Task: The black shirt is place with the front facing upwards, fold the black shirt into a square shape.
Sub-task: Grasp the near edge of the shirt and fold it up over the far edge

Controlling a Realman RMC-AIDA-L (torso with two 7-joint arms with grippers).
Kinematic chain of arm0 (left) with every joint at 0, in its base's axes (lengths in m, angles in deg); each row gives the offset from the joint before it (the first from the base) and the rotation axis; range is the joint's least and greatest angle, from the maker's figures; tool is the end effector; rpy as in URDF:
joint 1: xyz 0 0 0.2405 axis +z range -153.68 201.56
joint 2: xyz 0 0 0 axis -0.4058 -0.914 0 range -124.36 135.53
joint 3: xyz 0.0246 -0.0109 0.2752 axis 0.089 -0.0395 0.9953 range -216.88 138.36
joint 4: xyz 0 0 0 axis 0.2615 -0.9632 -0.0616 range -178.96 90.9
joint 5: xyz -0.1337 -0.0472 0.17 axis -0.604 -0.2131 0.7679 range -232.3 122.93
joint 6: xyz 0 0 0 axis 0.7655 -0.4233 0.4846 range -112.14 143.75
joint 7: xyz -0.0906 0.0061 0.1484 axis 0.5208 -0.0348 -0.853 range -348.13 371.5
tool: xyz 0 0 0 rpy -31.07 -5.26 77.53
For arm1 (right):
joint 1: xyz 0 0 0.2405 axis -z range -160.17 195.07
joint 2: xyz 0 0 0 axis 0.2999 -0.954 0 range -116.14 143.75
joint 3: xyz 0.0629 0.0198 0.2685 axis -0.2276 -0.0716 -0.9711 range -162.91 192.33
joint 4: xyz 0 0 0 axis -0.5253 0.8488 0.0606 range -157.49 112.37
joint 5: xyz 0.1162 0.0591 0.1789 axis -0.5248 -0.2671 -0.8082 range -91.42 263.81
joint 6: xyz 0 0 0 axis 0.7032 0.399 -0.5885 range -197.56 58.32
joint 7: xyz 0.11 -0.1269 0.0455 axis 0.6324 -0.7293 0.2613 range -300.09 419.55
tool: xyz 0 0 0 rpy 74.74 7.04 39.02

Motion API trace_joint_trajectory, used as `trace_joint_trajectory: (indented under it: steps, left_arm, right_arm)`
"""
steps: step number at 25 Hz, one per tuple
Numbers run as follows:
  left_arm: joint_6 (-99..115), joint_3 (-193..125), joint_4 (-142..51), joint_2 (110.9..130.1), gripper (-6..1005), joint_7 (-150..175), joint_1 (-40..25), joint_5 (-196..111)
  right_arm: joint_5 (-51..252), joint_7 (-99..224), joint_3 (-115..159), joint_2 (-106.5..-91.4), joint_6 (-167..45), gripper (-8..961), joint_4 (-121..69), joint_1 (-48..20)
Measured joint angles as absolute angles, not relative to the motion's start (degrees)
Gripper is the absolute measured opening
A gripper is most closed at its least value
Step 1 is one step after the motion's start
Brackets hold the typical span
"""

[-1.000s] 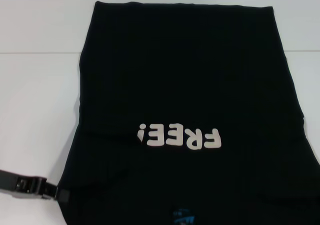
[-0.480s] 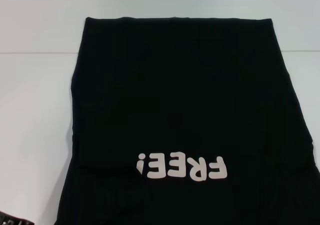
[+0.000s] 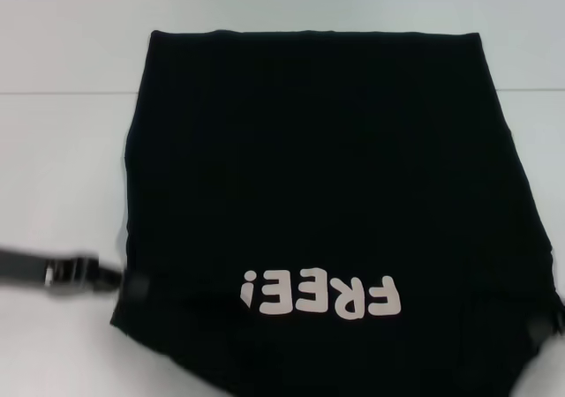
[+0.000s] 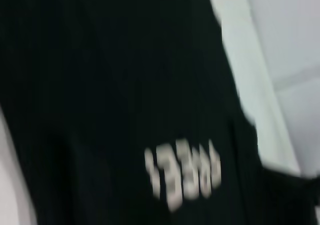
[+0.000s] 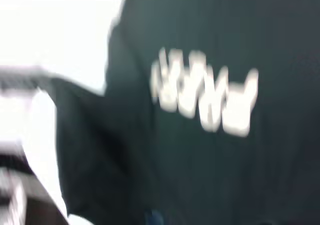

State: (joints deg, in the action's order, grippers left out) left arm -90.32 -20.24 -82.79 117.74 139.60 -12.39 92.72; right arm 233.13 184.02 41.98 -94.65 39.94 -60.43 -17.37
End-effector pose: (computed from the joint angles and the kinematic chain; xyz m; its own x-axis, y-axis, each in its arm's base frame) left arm -0.3133 0.3354 0.0236 0.2312 0.9561 0.1799 0.9520 -0.2605 0.1606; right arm 0.3255 0.3185 0.0396 0.3290 -0.9431 -0.0479 -0.9360 -0.3324 0.1155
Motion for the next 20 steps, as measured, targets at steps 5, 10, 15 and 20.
trace_joint_trajectory:
  steps: [5,10,15,20]
  left_arm:
    - [-80.87,-25.07,-81.27,117.16,20,139.89,-13.00,85.94]
    - [-69.93,-25.56,-78.47,117.77,21,137.33,-12.34,76.06]
    - [-58.86,-25.62,-74.81,119.88,21,131.98,-12.43,68.38]
    - [-49.72,-25.42,-73.24,123.05,20,125.03,-12.86,61.74]
  right_arm:
    - [222.40,183.16,33.51,-93.16,33.32,59,-55.37,-15.15]
    - [210.05,178.35,30.92,-95.09,23.42,59,-51.67,-12.88]
    - [200.39,169.91,30.35,-98.82,10.93,60,-48.86,-11.90]
    - [196.20,159.26,30.24,-102.77,0.13,61,-46.66,-13.42]
